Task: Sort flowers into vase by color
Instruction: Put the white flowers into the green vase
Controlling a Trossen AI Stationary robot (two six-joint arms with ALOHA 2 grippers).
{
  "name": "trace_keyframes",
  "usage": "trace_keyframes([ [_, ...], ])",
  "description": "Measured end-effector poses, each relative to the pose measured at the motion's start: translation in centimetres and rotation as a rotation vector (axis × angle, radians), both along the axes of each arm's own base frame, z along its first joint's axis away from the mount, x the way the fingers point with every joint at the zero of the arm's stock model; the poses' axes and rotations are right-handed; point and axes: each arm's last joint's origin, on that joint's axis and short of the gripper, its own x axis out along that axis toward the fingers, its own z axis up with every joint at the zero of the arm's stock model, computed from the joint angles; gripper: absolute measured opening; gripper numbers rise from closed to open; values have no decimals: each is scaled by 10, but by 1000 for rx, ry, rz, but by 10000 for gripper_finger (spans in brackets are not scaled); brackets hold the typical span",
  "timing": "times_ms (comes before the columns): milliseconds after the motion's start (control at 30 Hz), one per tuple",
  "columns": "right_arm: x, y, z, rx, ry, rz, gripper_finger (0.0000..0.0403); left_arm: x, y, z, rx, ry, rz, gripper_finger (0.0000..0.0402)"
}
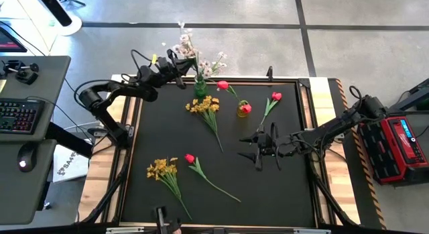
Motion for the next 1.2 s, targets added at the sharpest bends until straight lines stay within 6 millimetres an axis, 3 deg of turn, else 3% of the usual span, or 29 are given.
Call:
trace_keyframes([
  [500, 0, 0, 0, 8, -1, -2, 247, 4, 4, -12, -1, 154, 32, 0],
  [833, 0, 0, 0, 8, -1, -2, 247, -2, -5, 7, 80, -12, -55, 0],
  [1200, 0, 0, 0, 9, -1, -1, 247, -1, -1, 3, 168, 74, 86, 0],
])
